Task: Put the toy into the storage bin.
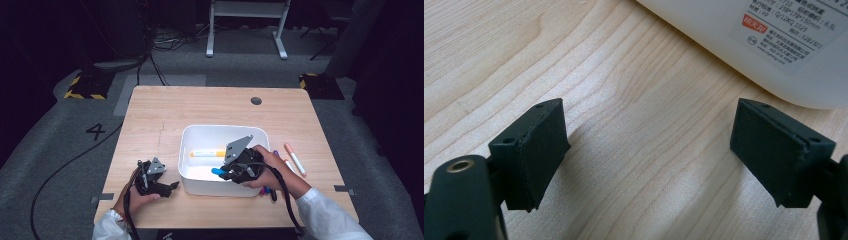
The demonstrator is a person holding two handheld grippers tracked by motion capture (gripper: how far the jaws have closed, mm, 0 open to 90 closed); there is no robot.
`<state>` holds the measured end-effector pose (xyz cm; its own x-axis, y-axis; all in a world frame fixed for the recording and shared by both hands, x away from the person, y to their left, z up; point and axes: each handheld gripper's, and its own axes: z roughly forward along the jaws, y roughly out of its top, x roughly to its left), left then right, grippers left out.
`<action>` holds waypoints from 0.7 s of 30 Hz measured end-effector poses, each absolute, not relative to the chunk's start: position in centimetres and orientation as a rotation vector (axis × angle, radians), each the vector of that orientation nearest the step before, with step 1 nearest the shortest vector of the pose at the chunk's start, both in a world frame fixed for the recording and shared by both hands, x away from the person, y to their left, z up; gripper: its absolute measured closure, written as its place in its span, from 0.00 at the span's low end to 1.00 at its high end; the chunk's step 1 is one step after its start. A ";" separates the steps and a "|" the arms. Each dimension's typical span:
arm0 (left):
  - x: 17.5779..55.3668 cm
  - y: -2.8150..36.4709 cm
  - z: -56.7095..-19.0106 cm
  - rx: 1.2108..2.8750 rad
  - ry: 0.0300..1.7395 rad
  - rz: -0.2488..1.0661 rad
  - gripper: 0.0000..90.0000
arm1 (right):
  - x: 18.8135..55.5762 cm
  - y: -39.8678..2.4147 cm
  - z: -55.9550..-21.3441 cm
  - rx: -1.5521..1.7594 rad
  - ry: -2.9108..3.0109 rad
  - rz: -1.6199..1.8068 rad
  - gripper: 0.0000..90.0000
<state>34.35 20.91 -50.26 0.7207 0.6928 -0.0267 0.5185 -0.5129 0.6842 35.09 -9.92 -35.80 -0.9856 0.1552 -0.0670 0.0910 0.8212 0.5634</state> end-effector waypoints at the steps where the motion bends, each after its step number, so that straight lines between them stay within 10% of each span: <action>1: 34.3 20.9 -50.3 2.234 0.913 0.327 0.17 | 35.1 -9.9 -35.9 0.190 2.889 0.886 0.83; 21: 34.3 20.9 -50.3 2.233 0.914 0.327 0.17 | 35.8 -14.6 -34.1 0.347 2.699 1.055 0.62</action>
